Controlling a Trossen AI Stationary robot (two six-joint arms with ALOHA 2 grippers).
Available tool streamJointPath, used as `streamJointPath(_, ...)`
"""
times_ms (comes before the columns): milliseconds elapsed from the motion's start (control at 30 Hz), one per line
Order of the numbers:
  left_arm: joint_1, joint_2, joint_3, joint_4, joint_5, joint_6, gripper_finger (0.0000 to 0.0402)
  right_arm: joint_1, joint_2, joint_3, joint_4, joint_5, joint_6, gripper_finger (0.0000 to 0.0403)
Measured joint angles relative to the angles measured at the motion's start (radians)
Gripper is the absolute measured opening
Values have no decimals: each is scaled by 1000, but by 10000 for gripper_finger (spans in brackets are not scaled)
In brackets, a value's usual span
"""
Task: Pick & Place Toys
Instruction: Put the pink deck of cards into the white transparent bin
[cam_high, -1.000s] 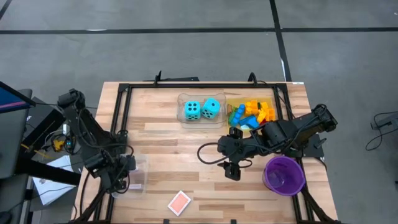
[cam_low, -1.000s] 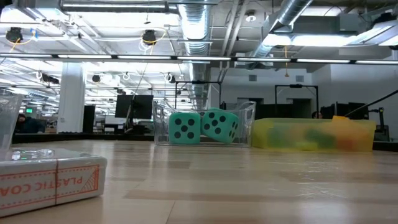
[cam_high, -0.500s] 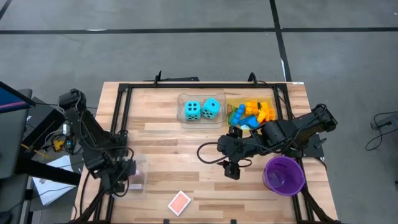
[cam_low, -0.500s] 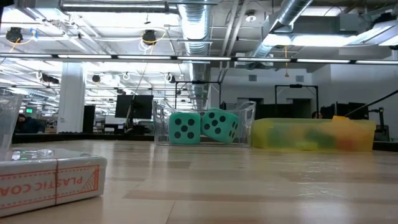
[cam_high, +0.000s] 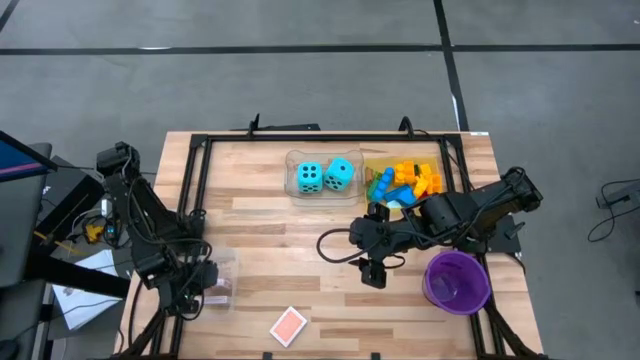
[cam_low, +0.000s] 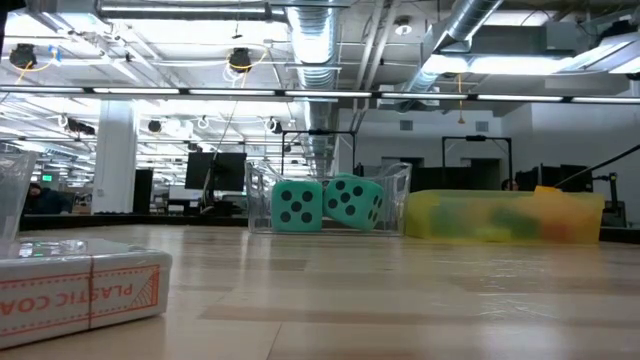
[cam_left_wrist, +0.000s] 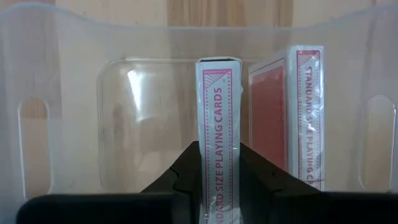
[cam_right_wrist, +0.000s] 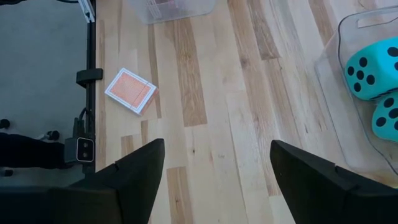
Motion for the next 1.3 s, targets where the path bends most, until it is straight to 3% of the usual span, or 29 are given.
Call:
streamJointPath(567, 0, 1, -55, 52, 0, -67, 64, 0, 0, 0, 0, 0, 2, 284)
streamJointPath(967, 0, 0, -56, 77, 33, -67, 132, 0, 0, 0, 0, 0, -8, 284)
streamJointPath(1300, 0, -2, -56, 78, 33, -71, 155, 0, 0, 0, 0, -1, -8, 284)
